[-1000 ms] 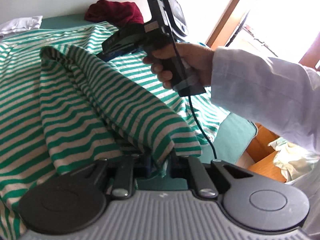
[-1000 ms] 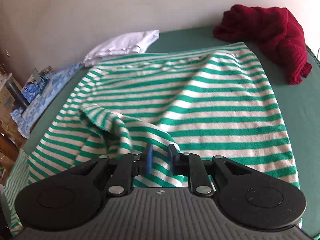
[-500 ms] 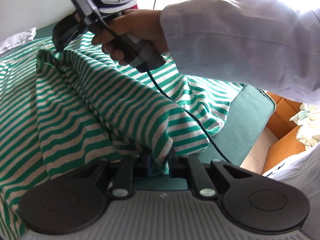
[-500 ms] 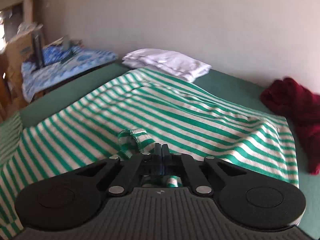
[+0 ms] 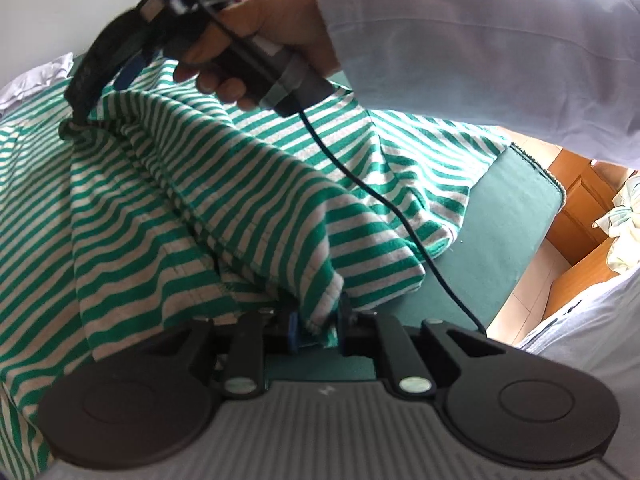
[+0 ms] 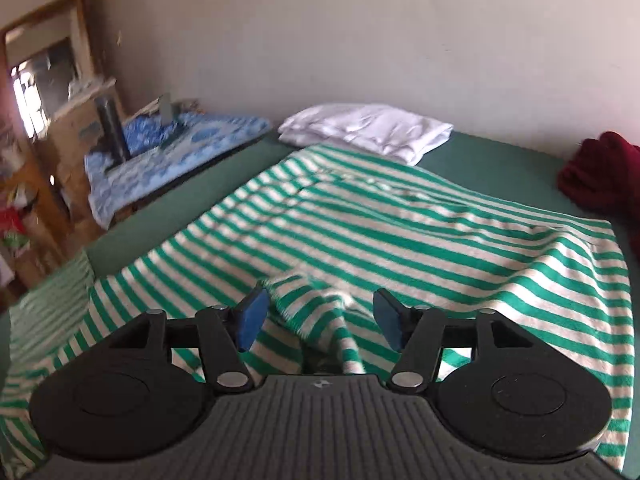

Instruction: Fold clothes

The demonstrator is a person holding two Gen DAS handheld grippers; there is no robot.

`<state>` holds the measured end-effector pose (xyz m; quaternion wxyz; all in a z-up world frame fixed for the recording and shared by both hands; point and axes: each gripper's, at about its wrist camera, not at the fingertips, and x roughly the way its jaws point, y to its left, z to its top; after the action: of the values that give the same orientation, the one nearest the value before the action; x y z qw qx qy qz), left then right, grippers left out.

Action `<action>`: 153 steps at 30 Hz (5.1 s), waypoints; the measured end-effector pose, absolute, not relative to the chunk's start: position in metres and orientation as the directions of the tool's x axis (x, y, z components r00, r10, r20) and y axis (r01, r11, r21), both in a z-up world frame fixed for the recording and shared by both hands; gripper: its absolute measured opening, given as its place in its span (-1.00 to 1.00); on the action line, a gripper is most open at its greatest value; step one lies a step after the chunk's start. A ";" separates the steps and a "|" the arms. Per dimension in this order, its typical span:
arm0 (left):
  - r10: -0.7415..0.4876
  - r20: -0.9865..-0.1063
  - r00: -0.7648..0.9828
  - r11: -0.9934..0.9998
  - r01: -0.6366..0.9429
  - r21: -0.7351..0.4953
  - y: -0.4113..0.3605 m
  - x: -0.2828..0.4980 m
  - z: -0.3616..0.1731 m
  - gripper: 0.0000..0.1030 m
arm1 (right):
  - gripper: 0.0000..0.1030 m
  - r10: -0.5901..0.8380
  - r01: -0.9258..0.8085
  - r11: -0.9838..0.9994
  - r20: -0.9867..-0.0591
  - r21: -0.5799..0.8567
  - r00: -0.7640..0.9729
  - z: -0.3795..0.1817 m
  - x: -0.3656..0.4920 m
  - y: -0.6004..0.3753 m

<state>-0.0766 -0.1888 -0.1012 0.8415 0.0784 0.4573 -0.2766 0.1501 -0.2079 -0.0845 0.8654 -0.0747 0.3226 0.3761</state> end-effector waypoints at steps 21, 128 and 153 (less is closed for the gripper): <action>-0.402 -0.810 0.428 0.811 0.577 -0.098 -0.170 -0.084 -0.093 -0.66 | -0.11 0.525 -0.534 0.832 -0.520 0.149 0.673 -0.061 0.139 -0.284; -0.518 -0.565 0.643 0.840 0.258 -0.477 -0.035 0.155 -0.100 -1.00 | -0.89 0.833 -0.436 0.544 -0.400 0.717 0.381 -0.129 0.177 -0.333; -0.478 -0.724 0.497 0.863 0.420 -0.280 -0.069 0.077 -0.109 -0.30 | -0.74 0.655 -0.260 0.733 -0.547 0.629 0.522 -0.119 0.118 -0.323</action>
<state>0.0770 -0.0694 -0.1090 0.8646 -0.0334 0.4288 -0.2597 0.1183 -0.3228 -0.1192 0.8377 0.2433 0.4056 0.2729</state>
